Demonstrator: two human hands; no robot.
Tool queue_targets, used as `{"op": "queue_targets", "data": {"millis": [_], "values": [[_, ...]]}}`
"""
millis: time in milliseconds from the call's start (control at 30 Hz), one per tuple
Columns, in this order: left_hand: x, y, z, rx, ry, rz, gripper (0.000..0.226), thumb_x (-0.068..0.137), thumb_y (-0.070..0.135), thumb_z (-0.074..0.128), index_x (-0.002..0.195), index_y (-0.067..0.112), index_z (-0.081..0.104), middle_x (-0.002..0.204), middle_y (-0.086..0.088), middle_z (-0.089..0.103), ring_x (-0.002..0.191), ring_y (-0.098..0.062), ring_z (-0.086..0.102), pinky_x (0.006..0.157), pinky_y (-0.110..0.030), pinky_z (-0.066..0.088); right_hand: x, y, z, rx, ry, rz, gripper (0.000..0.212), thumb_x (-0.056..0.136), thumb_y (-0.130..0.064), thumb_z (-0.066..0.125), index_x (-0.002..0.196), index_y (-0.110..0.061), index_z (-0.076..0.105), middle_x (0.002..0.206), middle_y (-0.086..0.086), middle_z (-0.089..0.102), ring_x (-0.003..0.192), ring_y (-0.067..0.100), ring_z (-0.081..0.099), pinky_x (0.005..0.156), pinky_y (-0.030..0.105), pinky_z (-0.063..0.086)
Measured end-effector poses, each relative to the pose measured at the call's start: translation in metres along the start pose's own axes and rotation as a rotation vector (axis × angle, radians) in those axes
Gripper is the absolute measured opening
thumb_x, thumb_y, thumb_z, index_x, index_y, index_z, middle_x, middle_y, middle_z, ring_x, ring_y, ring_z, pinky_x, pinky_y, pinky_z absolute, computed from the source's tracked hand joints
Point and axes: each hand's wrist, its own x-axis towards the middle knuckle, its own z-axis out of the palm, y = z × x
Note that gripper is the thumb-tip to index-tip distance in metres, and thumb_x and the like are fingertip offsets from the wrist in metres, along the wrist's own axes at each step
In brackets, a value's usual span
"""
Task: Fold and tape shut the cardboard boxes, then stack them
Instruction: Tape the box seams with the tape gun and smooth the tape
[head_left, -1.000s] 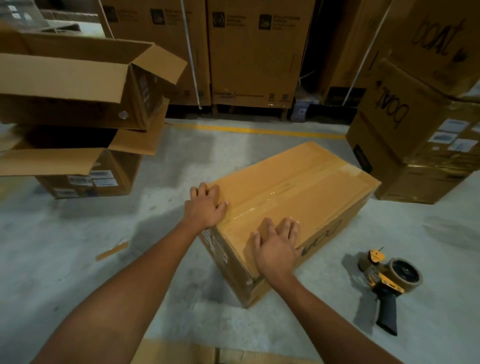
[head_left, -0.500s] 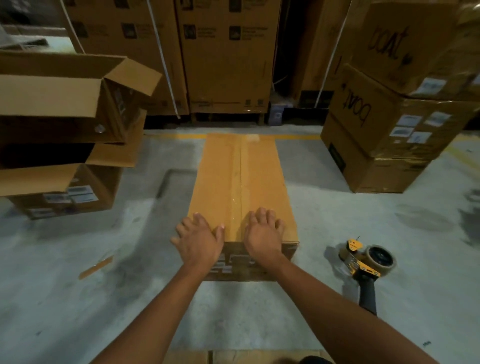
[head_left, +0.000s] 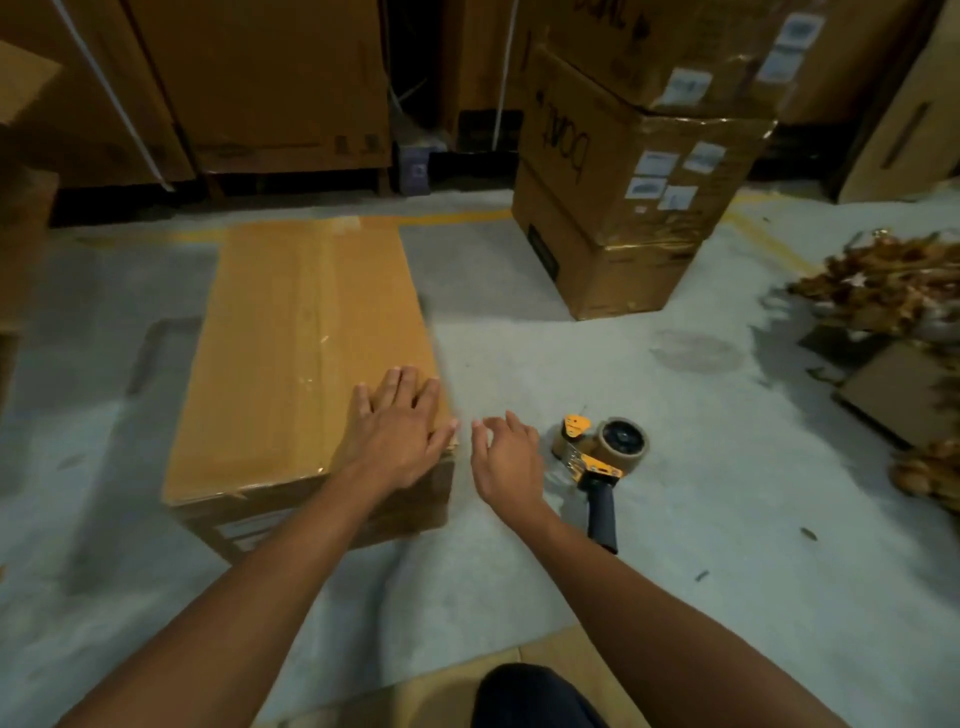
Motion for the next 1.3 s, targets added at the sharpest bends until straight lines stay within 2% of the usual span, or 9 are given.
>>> {"op": "queue_targets", "data": {"millis": [67, 267, 433, 533, 667, 867, 967, 1100, 1300], "values": [[0.013, 0.011, 0.002, 0.034, 0.044, -0.013, 0.075, 0.095, 0.064, 0.007, 0.156, 0.022, 0.019, 0.165, -0.011, 0.014, 0.152, -0.032, 0.010, 0.118, -0.062, 0.015, 0.009, 0.043, -0.002, -0.054, -0.067, 0.184, 0.059, 0.097, -0.050, 0.029, 0.111, -0.007, 0.067, 0.118, 0.018, 0.063, 0.117, 0.038, 0.056, 0.093, 0.044, 0.047], [0.048, 0.041, 0.006, 0.034, 0.042, -0.074, 0.072, 0.097, 0.063, 0.012, 0.153, 0.021, 0.025, 0.163, -0.013, 0.019, 0.150, -0.033, 0.014, 0.116, -0.060, 0.019, 0.018, 0.148, 0.001, -0.011, -0.031, 0.791, 0.060, 0.086, -0.040, 0.066, 0.133, -0.010, 0.044, 0.134, 0.015, 0.042, 0.126, 0.034, 0.042, 0.098, 0.049, 0.043], [0.047, 0.040, 0.008, 0.031, 0.083, -0.088, 0.068, 0.098, 0.063, 0.018, 0.152, 0.022, 0.028, 0.162, -0.011, 0.021, 0.151, -0.030, 0.015, 0.117, -0.058, 0.020, 0.033, 0.185, 0.008, 0.602, -0.220, 0.965, 0.033, 0.083, -0.020, 0.076, 0.102, -0.002, 0.057, 0.084, 0.013, 0.062, 0.080, 0.030, 0.063, 0.081, 0.042, 0.057], [0.045, 0.042, 0.007, 0.000, 0.136, -0.091, 0.071, 0.096, 0.065, 0.019, 0.145, 0.020, 0.042, 0.157, -0.012, 0.035, 0.146, -0.031, 0.028, 0.114, -0.055, 0.026, 0.044, 0.177, 0.002, 1.051, -0.398, 1.047, 0.010, 0.084, -0.007, 0.071, 0.084, -0.006, 0.061, 0.062, 0.009, 0.064, 0.051, 0.021, 0.063, 0.055, 0.033, 0.058], [0.039, 0.037, 0.008, -0.215, 0.196, -0.129, 0.069, 0.092, 0.060, 0.029, 0.128, 0.012, 0.063, 0.142, -0.011, 0.055, 0.132, -0.031, 0.046, 0.109, -0.047, 0.035, 0.045, 0.155, -0.021, 1.214, -0.426, 0.936, 0.022, 0.090, -0.007, 0.062, 0.069, -0.012, 0.058, 0.055, 0.002, 0.059, 0.046, 0.011, 0.056, 0.045, 0.021, 0.050], [0.017, 0.026, -0.014, -0.586, 0.231, -0.206, 0.020, 0.100, 0.022, 0.056, 0.101, 0.009, 0.072, 0.109, -0.010, 0.069, 0.104, -0.028, 0.059, 0.084, -0.032, 0.042, 0.023, 0.098, -0.063, 1.347, -0.471, 0.625, 0.008, 0.090, -0.002, 0.068, 0.085, -0.002, 0.062, 0.068, 0.012, 0.062, 0.058, 0.020, 0.064, 0.049, 0.025, 0.052], [0.002, 0.020, -0.046, -1.085, 0.218, -0.390, 0.017, 0.099, 0.016, 0.060, 0.084, 0.016, 0.069, 0.091, -0.008, 0.071, 0.081, -0.023, 0.066, 0.069, -0.032, 0.052, 0.012, 0.059, -0.091, 1.234, -0.528, 0.409, 0.011, 0.088, -0.001, 0.071, 0.083, -0.002, 0.061, 0.068, 0.011, 0.062, 0.063, 0.022, 0.064, 0.052, 0.026, 0.052], [-0.023, 0.001, -0.093, -1.635, 0.293, -0.486, 0.026, 0.096, 0.026, 0.065, 0.111, 0.006, 0.063, 0.077, -0.015, 0.066, 0.060, -0.022, 0.064, 0.047, -0.026, 0.053, -0.004, 0.003, -0.118, 0.991, -0.574, 0.155, 0.013, 0.086, -0.004, 0.072, 0.083, -0.004, 0.060, 0.065, 0.010, 0.060, 0.056, 0.019, 0.058, 0.055, 0.028, 0.050], [-0.071, -0.037, -0.125, -1.851, 0.213, -0.494, 0.041, 0.098, 0.048, 0.054, 0.125, 0.018, 0.059, 0.086, -0.013, 0.059, 0.067, -0.022, 0.065, 0.053, -0.027, 0.057, -0.028, -0.070, -0.127, 0.766, -0.613, -0.004, 0.016, 0.085, -0.005, 0.074, 0.089, -0.001, 0.059, 0.063, 0.010, 0.060, 0.052, 0.020, 0.059, 0.054, 0.030, 0.052]]}}
